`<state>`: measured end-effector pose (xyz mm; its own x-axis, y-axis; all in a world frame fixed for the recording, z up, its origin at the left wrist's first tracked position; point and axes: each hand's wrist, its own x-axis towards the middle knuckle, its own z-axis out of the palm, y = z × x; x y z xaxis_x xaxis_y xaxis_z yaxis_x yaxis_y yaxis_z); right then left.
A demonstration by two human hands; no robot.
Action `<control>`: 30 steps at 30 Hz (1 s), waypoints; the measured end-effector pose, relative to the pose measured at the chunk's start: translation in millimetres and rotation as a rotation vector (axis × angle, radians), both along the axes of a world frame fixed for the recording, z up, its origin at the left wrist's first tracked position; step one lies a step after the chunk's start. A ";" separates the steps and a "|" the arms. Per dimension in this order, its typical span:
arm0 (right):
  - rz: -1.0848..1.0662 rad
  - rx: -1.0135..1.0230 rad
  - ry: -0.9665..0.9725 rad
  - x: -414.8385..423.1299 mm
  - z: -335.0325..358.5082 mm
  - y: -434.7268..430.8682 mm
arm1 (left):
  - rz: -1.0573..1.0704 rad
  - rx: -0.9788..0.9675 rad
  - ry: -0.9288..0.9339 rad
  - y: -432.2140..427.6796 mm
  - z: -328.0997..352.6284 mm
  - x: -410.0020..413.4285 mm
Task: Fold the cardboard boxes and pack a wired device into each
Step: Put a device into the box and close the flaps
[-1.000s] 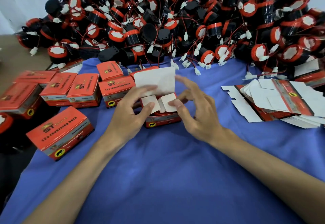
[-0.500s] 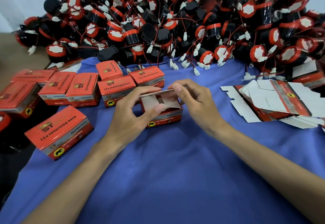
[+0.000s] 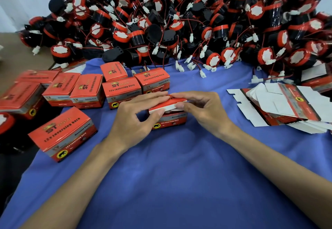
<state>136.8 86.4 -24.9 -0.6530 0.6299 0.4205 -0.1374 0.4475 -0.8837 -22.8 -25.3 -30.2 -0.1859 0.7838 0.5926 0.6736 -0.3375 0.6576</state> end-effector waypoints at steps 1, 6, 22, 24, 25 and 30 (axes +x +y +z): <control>-0.028 0.028 -0.004 -0.5 -0.9 -0.8 | -0.002 0.000 0.012 0.0 0.2 -0.5; -0.212 0.383 -0.038 -0.5 -4.0 1.5 | -0.017 0.011 0.112 -1.6 1.6 -3.3; -0.084 0.543 -0.124 7.6 2.2 2.4 | -0.086 0.007 0.398 -1.8 -2.9 -9.7; -0.077 0.595 -0.133 8.0 3.6 2.7 | -0.064 0.005 0.438 -1.9 -3.9 -8.9; -0.076 0.612 -0.134 8.2 3.2 3.1 | -0.049 0.007 0.461 -1.5 -4.6 -8.1; -0.082 0.641 -0.119 4.9 -3.7 3.6 | 0.056 0.002 0.516 2.9 -8.0 -7.2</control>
